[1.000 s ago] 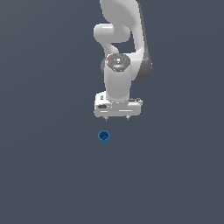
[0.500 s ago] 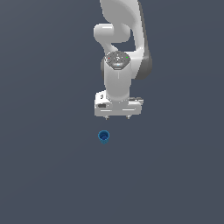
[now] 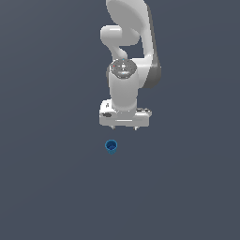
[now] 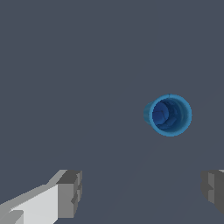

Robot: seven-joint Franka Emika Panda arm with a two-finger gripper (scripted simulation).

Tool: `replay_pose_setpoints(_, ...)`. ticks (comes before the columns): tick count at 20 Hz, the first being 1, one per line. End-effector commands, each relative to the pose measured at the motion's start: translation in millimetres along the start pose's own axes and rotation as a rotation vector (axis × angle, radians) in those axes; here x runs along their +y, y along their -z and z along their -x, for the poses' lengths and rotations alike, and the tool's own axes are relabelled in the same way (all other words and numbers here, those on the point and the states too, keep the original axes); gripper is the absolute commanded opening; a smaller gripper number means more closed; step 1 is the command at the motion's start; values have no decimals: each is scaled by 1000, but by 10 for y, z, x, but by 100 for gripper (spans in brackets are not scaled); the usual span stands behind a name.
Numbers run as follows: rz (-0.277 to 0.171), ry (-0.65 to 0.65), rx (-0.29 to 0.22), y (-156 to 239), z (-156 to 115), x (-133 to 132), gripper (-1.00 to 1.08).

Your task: Pick up the object and move it to a goal position.

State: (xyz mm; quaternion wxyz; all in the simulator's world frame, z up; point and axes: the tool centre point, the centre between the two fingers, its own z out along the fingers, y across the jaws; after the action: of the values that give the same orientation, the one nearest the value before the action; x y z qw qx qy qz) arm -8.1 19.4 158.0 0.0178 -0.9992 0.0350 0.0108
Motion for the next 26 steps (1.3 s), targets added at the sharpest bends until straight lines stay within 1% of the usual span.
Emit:
replay_pose_setpoints(1, 1, -44, 1, -41, -30, 37, 100)
replay_pose_setpoints(6, 3, -164, 5, -154, -112, 139, 100)
replay_pose_setpoints(17, 16, -492, 20, -469, -315, 438, 100)
replay_pose_setpoints(21, 20, -576, 26, -551, -361, 519, 100)
replay_pose_setpoints(26, 24, -644, 31, -618, -398, 586, 100)
